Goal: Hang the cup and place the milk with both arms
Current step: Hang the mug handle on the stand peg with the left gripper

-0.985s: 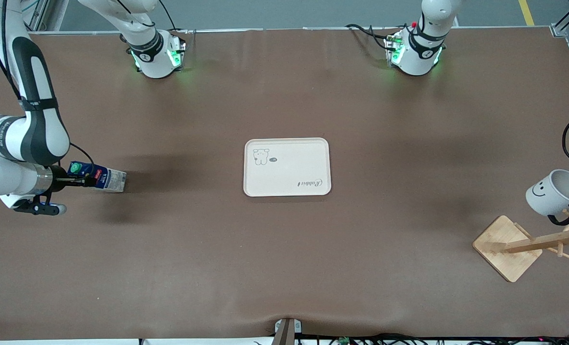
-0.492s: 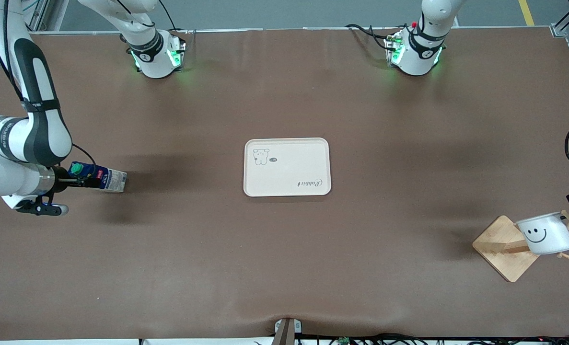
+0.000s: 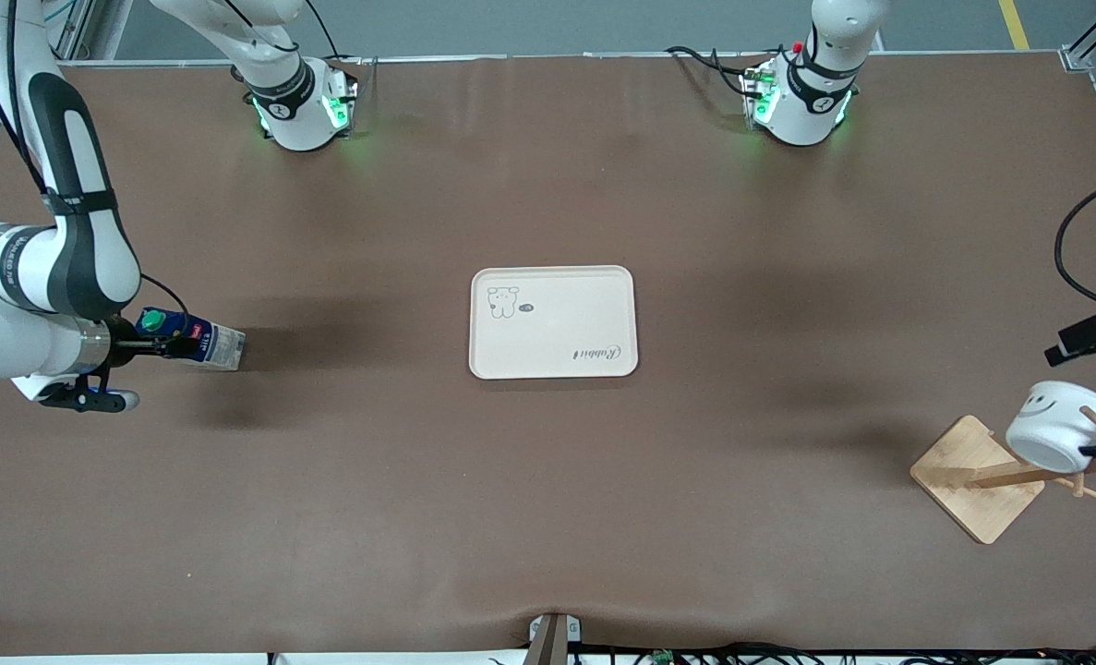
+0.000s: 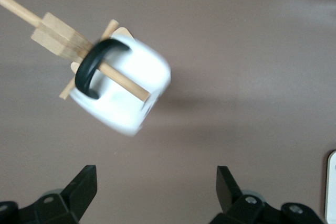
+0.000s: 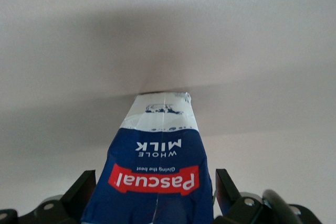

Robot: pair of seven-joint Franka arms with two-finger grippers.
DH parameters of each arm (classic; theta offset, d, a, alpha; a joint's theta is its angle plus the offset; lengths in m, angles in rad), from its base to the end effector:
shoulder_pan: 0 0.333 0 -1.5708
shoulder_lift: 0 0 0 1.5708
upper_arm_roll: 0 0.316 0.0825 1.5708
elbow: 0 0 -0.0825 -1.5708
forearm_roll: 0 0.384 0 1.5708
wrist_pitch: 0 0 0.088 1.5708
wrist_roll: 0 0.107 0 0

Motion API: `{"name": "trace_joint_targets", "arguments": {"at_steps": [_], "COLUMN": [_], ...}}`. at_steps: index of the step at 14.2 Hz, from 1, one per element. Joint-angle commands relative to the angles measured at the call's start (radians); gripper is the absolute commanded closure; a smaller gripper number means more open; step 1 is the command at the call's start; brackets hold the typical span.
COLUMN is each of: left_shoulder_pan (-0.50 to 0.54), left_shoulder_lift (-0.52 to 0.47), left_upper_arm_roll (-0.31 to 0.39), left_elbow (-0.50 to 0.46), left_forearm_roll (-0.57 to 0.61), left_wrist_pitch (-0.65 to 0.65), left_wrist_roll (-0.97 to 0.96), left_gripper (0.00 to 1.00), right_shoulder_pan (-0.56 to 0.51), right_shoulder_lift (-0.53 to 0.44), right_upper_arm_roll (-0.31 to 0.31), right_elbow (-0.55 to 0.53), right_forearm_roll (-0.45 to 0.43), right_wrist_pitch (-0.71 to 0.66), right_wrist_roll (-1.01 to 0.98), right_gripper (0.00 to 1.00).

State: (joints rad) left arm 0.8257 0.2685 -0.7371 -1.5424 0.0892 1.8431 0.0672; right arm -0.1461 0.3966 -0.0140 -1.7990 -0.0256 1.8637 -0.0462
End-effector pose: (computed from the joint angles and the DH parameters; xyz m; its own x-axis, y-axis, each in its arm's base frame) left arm 0.6263 0.1120 0.5395 0.9937 0.0332 0.1071 0.0242 -0.9962 0.0842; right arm 0.5982 -0.0981 0.3051 0.9400 -0.0983 -0.3268 -0.1002 -0.9949 0.0111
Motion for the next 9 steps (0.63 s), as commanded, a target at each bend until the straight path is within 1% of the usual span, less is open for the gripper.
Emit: {"name": "trace_joint_targets", "arguments": {"at_steps": [1,3,5,7,9], "left_shoulder_pan": [0.001,0.001,0.001,0.001,0.001], "left_shoulder_lift": [-0.069,-0.110,-0.127,-0.126,-0.115], "left_upper_arm_roll": [-0.044,-0.073,-0.094,-0.099,-0.096], "left_elbow": [-0.001,0.004,0.027,0.066,0.084], "left_forearm_roll": [0.044,0.043,0.044,0.046,0.046], "left_wrist_pitch": [-0.094,-0.148,-0.186,-0.211,-0.211], "left_wrist_roll": [-0.072,-0.124,-0.126,-0.122,-0.110], "left_gripper": [0.00,0.00,0.00,0.00,0.00], "right_shoulder_pan": [-0.015,-0.015,-0.018,-0.023,-0.021], "right_shoulder_lift": [-0.021,-0.022,-0.022,-0.022,-0.024], "right_upper_arm_roll": [0.016,0.017,0.017,0.016,0.016], "right_elbow": [0.004,0.019,0.035,0.044,0.064], "right_forearm_roll": [-0.010,-0.010,-0.008,-0.008,-0.008], "right_wrist_pitch": [-0.052,-0.076,-0.096,-0.100,-0.119], "right_wrist_roll": [-0.009,-0.009,-0.044,-0.072,-0.072], "right_gripper": [0.00,0.00,0.00,0.00,0.00]}}
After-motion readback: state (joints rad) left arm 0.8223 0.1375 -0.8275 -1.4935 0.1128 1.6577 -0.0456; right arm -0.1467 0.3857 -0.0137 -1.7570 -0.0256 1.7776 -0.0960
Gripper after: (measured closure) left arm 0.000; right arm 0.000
